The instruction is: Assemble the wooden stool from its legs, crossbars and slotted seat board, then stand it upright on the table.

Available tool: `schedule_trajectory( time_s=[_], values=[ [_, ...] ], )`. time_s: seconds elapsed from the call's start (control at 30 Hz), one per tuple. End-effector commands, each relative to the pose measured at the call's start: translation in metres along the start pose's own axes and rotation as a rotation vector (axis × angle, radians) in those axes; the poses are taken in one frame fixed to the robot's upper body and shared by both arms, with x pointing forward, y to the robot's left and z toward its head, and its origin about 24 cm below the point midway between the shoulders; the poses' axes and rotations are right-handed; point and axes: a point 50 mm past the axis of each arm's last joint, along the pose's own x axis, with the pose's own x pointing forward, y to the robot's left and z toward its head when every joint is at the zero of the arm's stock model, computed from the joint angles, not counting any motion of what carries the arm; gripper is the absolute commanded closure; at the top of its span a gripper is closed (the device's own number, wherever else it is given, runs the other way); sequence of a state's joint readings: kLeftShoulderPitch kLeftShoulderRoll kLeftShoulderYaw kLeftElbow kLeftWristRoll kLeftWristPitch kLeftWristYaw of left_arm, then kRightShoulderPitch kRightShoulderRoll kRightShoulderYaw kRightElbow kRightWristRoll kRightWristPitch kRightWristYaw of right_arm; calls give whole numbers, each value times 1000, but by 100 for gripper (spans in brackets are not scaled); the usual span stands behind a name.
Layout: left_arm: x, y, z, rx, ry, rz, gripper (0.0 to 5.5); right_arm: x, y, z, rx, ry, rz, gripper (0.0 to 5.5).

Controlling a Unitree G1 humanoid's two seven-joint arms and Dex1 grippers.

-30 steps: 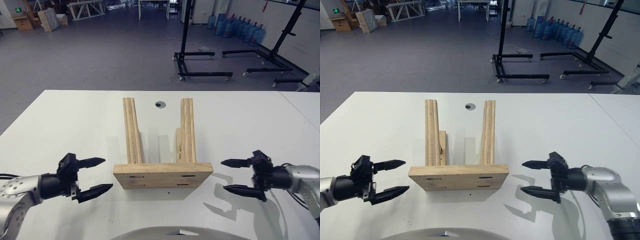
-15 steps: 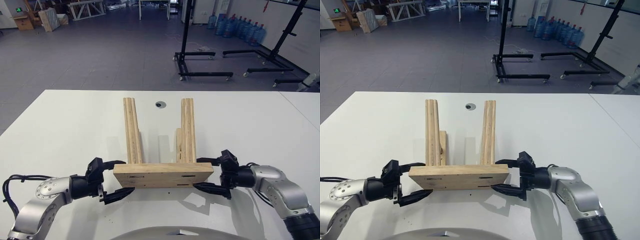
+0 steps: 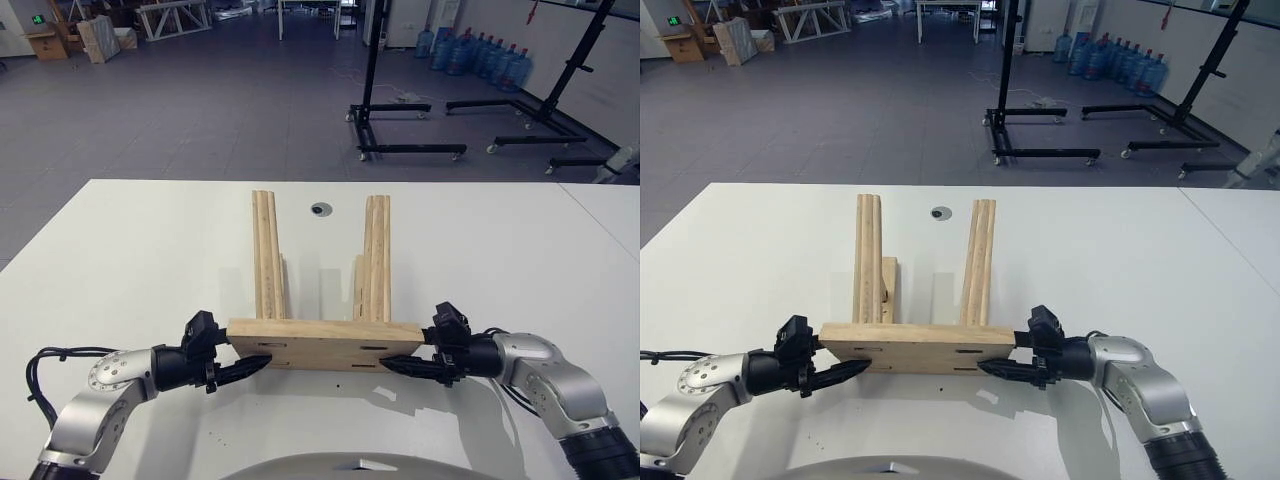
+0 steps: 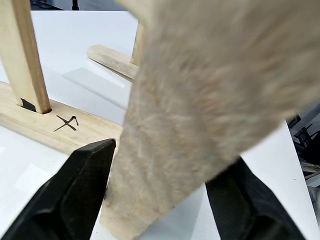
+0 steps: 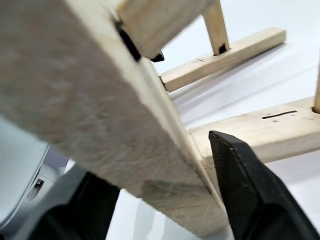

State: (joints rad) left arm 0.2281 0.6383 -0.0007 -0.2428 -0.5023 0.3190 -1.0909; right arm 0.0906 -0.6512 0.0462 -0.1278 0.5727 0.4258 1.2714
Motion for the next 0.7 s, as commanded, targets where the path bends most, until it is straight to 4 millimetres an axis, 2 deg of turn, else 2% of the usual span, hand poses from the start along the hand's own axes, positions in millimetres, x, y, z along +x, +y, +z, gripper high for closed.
schedule_trajectory(
  time_s=[0.03, 0.13, 0.27, 0.43, 0.6, 0.7],
  values=[
    [-4, 5, 13, -54, 15, -8, 291, 0, -2, 6, 24, -36, -1, 330],
    [-2, 5, 28, -114, -24, -30, 296, -1, -6, 20, 89, -102, -3, 338],
    [7, 4, 62, -164, -109, -82, 302, 2, -3, 57, 190, -206, 79, 344],
    [26, -2, 95, -208, -161, -115, 312, 25, 7, 106, 283, -280, 198, 358],
    [40, 17, 131, -370, -291, -16, 312, 47, -8, 152, 379, -314, 91, 359],
    [45, 26, 152, -460, -347, 41, 312, 56, -18, 166, 476, -303, 15, 359]
  ],
)
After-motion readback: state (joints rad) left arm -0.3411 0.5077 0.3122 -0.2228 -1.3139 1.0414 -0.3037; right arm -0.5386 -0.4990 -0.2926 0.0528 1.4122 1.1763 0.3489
